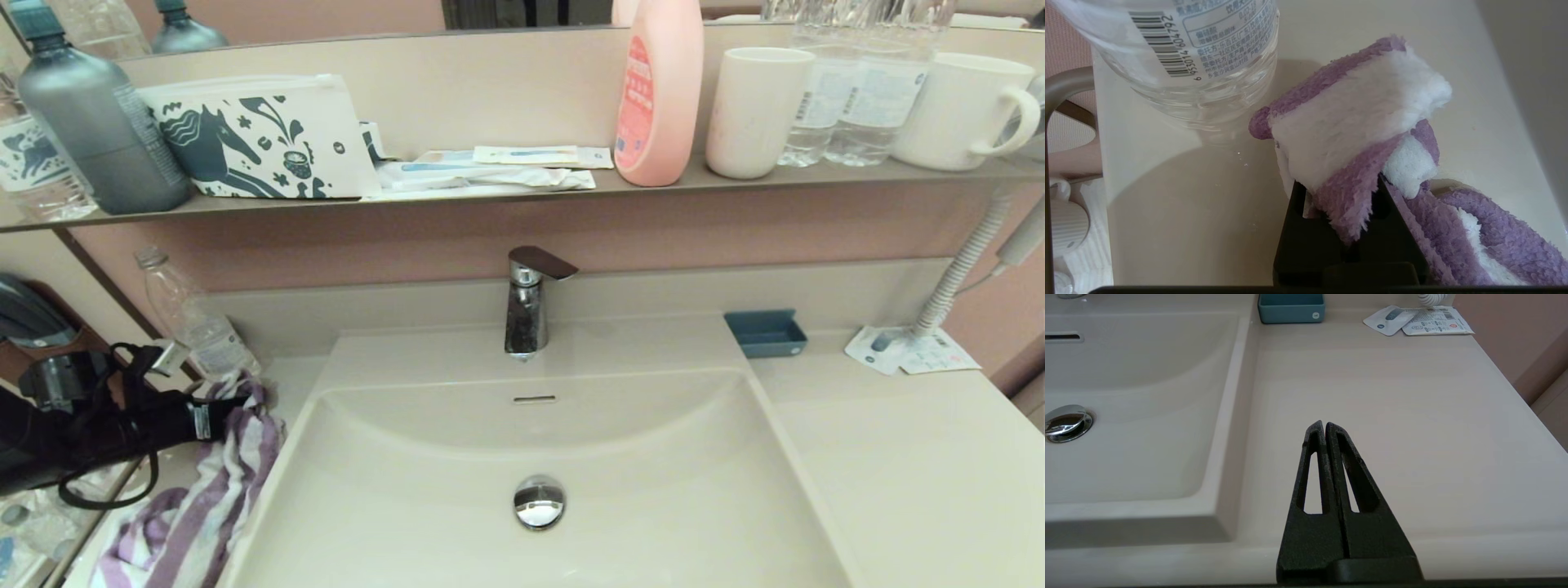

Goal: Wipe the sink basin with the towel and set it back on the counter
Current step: Wipe the sink

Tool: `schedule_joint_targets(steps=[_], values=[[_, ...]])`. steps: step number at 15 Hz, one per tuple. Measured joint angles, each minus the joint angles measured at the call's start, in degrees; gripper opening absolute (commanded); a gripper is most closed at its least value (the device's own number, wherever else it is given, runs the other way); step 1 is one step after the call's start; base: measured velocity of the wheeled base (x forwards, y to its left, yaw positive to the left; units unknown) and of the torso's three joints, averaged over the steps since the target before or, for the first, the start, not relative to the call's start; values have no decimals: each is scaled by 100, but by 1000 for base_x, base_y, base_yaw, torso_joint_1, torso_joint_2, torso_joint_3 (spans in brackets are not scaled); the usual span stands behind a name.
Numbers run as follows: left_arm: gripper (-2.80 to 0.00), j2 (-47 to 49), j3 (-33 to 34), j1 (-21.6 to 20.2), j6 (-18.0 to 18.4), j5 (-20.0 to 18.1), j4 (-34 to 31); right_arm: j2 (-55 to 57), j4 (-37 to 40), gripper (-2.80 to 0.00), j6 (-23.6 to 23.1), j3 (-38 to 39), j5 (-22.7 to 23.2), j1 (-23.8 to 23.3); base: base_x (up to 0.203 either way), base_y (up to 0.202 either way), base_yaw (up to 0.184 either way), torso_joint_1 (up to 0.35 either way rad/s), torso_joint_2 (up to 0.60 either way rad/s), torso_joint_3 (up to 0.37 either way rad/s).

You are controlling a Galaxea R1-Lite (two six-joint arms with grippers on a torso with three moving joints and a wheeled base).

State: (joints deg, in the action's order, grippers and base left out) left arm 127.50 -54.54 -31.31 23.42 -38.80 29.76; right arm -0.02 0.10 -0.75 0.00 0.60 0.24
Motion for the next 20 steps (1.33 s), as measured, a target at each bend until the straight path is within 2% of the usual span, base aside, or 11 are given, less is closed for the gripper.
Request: schedule_joint_targets(steps=[3,8,10,13,16,20], values=[[-280,-110,180,-39,-3,80,-94,0,0,-280,0,0,0,0,0,0,0,0,0,0],[-280,-653,1314,-245,-3,452,-135,0,0,-280,0,0,0,0,0,0,0,0,0,0],[-280,-923,1833,-271,-8,763,-72,0,0,-280,-2,0,0,0,0,0,0,0,0,0],[-280,-1322,2498,-314,-44,1457,74,0,0,-280,0,0,0,0,0,0,0,0,0,0],[-280,-1640,2986,-429,-195,1576,208,0,0,-280,-1,0,0,0,0,0,0,0,0,0],[-280,-2008,2974,-308,-589,1631,68,0,0,-280,0,0,0,0,0,0,0,0,0,0]])
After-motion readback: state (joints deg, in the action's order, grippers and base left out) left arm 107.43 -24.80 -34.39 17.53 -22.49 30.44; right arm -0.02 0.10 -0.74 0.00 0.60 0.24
